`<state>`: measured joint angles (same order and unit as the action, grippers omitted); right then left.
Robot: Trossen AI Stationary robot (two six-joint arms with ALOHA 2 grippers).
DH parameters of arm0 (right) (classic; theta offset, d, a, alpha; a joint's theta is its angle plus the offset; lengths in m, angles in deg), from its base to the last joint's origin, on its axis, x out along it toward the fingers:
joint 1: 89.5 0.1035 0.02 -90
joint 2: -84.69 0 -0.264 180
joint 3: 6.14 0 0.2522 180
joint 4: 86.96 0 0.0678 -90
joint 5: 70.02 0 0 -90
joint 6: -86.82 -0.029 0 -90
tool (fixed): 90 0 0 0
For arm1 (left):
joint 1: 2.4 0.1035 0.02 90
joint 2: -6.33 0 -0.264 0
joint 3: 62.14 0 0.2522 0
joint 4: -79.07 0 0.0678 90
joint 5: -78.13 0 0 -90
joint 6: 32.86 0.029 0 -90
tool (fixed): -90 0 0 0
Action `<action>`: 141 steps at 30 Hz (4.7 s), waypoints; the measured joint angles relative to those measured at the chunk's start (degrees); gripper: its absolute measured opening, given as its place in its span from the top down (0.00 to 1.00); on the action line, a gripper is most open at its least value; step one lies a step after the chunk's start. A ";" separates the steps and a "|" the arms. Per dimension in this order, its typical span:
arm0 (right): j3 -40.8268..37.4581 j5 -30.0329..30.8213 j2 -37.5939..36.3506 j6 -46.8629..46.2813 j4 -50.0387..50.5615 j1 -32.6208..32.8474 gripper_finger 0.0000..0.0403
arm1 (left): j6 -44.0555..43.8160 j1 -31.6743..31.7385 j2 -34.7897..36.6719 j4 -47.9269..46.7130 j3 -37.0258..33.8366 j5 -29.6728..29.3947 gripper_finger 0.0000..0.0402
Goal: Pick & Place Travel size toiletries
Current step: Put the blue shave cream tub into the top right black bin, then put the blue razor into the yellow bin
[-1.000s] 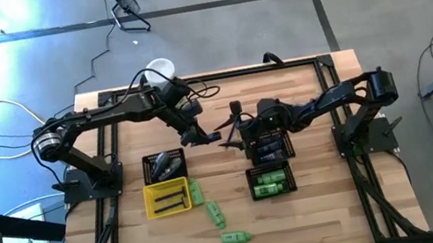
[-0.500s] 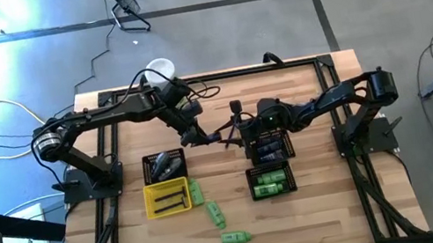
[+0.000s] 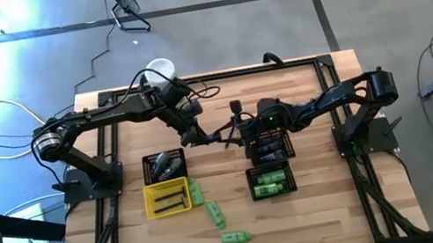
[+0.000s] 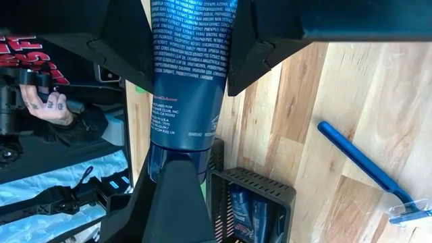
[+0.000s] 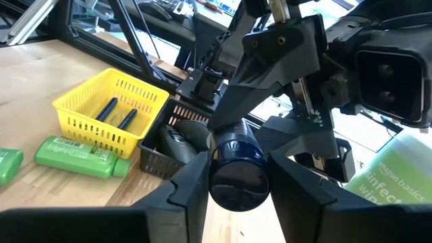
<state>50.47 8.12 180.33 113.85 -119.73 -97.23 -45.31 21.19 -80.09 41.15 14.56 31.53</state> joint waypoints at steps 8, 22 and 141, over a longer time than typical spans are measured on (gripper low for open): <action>-0.04 0.15 0.00 0.02 0.17 -0.04 0.67 | 0.20 0.00 0.00 0.24 0.00 -1.95 0.60; -0.04 0.10 0.00 -0.44 0.05 -0.07 0.68 | 1.67 -0.02 0.00 1.14 0.00 -2.80 0.48; -18.29 23.88 -43.12 -29.97 33.82 4.35 0.54 | 9.64 1.93 0.07 2.55 13.14 -14.58 0.39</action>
<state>32.17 32.00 137.20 83.88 -85.91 -92.88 -35.67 23.12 -80.02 43.69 27.70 16.95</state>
